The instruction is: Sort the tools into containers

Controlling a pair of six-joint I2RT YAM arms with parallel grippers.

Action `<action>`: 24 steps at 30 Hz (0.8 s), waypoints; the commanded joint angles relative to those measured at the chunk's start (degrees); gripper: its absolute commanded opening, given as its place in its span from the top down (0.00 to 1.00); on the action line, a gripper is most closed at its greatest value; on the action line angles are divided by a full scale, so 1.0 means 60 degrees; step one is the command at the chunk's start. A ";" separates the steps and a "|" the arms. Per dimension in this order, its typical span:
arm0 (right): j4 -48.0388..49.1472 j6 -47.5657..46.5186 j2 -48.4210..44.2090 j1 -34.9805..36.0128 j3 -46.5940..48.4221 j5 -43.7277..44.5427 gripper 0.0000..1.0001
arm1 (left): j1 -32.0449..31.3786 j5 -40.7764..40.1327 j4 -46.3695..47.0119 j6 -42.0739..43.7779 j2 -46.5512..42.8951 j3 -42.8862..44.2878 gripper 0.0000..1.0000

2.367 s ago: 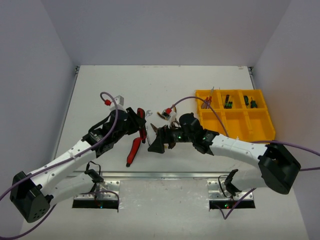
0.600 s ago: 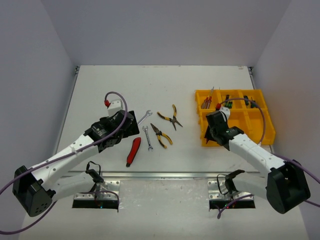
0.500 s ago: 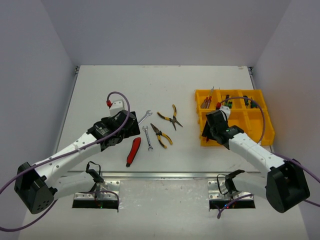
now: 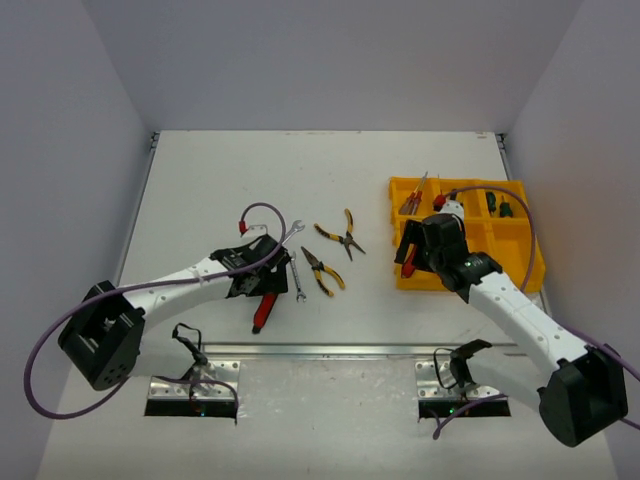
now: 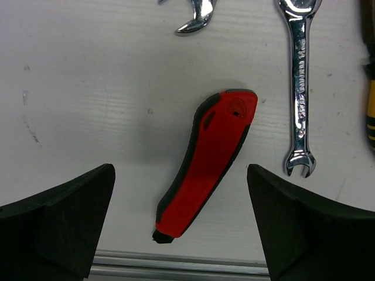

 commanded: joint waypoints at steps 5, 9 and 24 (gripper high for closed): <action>0.0349 -0.0836 -0.0912 -0.0008 0.0243 -0.1703 0.10 | -0.0090 0.1080 0.1719 0.0384 0.1446 -0.0357 0.30; 0.0755 -0.0930 -0.1155 0.0004 -0.0120 -0.2464 0.03 | -0.0240 0.1211 0.2002 0.0382 0.2108 -0.0305 0.70; 0.7281 0.0165 -0.0038 0.3181 -0.1951 -0.7556 0.01 | -0.0944 0.2814 0.3742 -0.1306 -0.2836 -0.0295 1.00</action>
